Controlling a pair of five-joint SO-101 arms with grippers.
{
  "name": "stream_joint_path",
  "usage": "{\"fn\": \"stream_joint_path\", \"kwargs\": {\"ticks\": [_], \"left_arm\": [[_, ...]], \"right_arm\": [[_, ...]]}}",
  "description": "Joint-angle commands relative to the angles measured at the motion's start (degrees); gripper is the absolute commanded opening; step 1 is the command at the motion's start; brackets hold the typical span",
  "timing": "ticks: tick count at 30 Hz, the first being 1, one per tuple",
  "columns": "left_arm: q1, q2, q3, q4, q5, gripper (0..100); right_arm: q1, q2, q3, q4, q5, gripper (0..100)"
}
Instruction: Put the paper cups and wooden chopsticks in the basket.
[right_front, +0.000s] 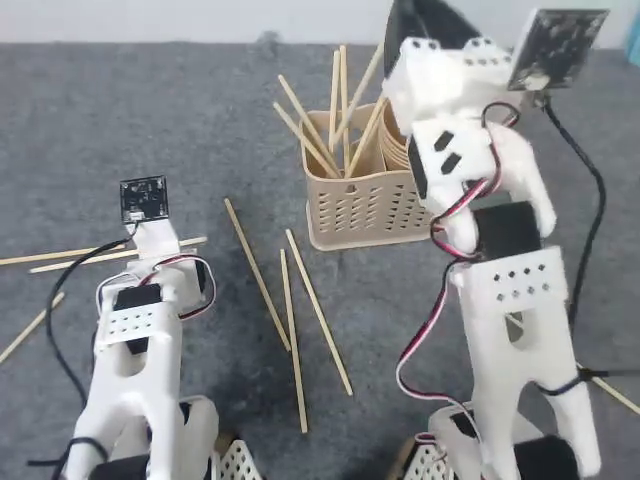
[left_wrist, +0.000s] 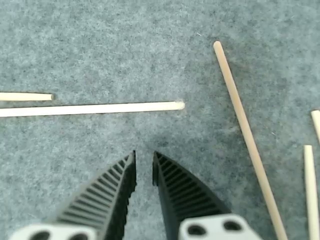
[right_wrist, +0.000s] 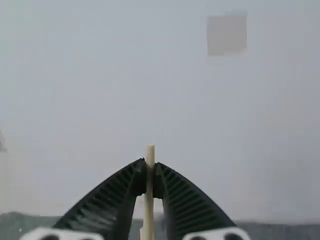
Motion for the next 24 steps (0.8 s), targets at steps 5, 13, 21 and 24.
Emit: {"fn": "stream_joint_path", "kwargs": {"ticks": [5, 13, 21, 24], "left_arm": [[-0.35, -2.02, -0.57, -1.23, -0.97, 5], [-0.44, -2.02, -0.57, -1.14, -0.97, 5], [-0.44, -2.02, -0.57, -1.14, -0.97, 5], [-0.44, -2.02, -0.57, -1.14, -0.97, 5]], "right_arm": [[-4.09, -0.57, 10.11, 3.38, 10.99, 2.1], [-8.66, -2.59, 8.0, 20.97, 10.9, 18.6], [-8.57, -19.38, 2.29, 36.79, 11.16, 18.8], [-6.64, -26.33, 0.44, 48.92, 11.25, 18.8]]}}
